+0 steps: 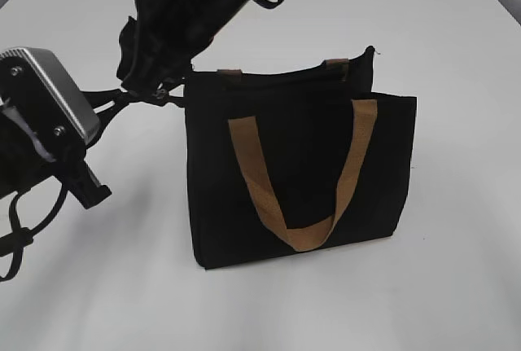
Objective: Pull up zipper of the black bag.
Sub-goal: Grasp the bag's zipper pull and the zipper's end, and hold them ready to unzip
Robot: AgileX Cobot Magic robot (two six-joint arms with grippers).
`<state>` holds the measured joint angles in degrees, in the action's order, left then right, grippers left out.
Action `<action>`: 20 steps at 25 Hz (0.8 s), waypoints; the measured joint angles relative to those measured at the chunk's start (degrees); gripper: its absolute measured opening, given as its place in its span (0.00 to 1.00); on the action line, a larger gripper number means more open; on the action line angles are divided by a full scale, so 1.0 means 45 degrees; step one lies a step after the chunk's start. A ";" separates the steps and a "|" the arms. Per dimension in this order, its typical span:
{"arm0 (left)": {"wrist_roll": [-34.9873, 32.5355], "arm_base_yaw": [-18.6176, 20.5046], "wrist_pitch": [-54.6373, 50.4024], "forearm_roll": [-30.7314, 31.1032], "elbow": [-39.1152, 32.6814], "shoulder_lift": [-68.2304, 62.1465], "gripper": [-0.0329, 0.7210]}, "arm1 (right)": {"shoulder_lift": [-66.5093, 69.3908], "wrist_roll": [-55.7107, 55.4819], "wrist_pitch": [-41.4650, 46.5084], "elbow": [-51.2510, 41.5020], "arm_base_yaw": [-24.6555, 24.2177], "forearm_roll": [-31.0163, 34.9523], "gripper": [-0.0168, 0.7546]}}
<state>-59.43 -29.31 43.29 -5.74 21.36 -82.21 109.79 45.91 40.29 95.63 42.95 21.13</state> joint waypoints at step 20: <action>-0.0048 0.0000 0.0184 -0.0248 0.0098 0.0000 0.08 | 0.0792 -0.0031 -0.0858 0.0030 -0.0221 0.0287 0.05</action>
<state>-59.65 -29.31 44.12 -6.86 21.80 -82.21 113.36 45.77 36.43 95.76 41.95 22.41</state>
